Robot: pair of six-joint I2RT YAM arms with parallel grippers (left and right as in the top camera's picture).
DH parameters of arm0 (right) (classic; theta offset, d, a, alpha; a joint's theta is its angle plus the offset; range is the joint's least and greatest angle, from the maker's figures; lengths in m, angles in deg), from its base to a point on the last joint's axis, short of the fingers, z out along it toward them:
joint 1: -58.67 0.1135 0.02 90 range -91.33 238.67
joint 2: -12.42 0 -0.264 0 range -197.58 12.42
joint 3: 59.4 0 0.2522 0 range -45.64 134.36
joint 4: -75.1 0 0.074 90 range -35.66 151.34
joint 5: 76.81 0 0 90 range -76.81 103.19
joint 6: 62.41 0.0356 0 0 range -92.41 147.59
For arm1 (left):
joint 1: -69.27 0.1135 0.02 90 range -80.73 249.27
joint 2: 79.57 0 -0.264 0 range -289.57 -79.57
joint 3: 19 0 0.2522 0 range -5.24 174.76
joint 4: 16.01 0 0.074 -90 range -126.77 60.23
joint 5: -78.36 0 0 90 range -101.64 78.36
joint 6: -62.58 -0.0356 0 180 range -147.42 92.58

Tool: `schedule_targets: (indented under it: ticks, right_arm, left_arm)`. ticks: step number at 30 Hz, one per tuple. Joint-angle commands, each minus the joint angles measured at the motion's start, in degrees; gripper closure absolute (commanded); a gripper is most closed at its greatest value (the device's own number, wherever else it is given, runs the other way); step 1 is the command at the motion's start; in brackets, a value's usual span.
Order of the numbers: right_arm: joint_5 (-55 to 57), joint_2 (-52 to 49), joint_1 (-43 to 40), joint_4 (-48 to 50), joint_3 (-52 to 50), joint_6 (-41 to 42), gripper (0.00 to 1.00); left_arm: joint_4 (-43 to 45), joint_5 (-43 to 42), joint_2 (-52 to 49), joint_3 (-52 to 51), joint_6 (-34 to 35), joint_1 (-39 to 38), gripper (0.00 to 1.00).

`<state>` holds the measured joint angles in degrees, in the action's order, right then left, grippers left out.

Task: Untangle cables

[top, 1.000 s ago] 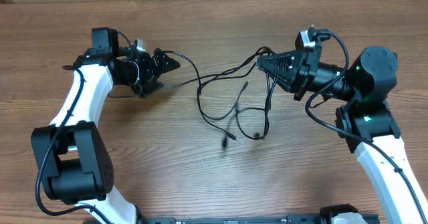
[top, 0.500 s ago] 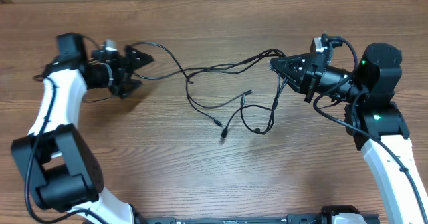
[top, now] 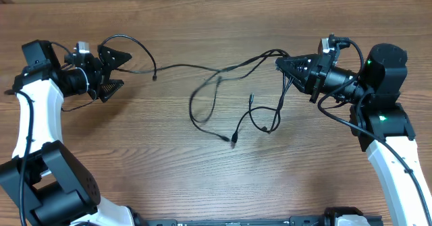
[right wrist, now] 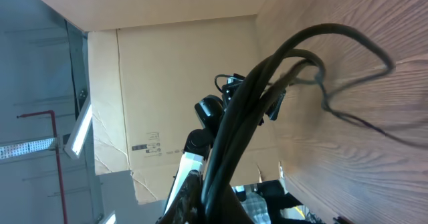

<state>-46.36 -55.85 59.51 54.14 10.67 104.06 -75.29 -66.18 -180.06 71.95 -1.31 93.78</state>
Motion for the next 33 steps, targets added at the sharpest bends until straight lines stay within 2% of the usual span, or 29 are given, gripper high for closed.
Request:
schedule_targets:
  ticks: [1, 4, 6, 12, 19, 22, 26, 29, 33]
  right_arm:
    - [0.2, 0.3, -0.3, 0.2, 1.4, -0.5, 0.96]
    - [0.6, 0.3, -0.3, 0.2, 1.4, -0.5, 0.96]
    - [1.0, 0.3, -0.3, 0.2, 1.4, -0.5, 0.96]
    - [1.9, 0.3, -0.3, 0.2, 1.4, -0.4, 0.96]
    - [1.9, 0.3, -0.3, 0.2, 1.4, -0.4, 0.96]
    - [1.8, 0.3, -0.3, 0.2, 1.4, -0.4, 0.96]
    - [1.4, 0.3, -0.3, 0.2, 1.4, -0.5, 0.96]
    - [1.4, 0.3, -0.3, 0.2, 1.4, -0.5, 0.96]
    - [1.7, 0.3, -0.2, 0.2, 1.4, -0.5, 0.96]
  left_arm:
    - [-1.1, -1.2, 1.3, 0.2, -1.3, 1.7, 0.00]
    - [-4.4, 4.7, 1.3, 0.2, -1.9, 1.7, 0.00]
    - [-7.3, 8.7, 1.3, 0.2, -4.7, 1.2, 0.00]
    - [-19.0, 15.0, 1.3, 0.2, -25.0, -1.8, 0.00]
    - [-30.9, 25.4, 1.3, 0.2, -38.5, -6.8, 0.00]
    - [-31.6, 24.2, 1.3, 0.2, -40.3, -8.2, 0.01]
    - [-32.5, 11.7, 1.3, 0.2, -49.4, -8.9, 0.00]
    - [-31.9, 8.0, 1.3, 0.2, -50.2, -8.9, 0.00]
    - [-31.7, 7.5, 1.9, 0.3, -50.4, -9.3, 0.00]
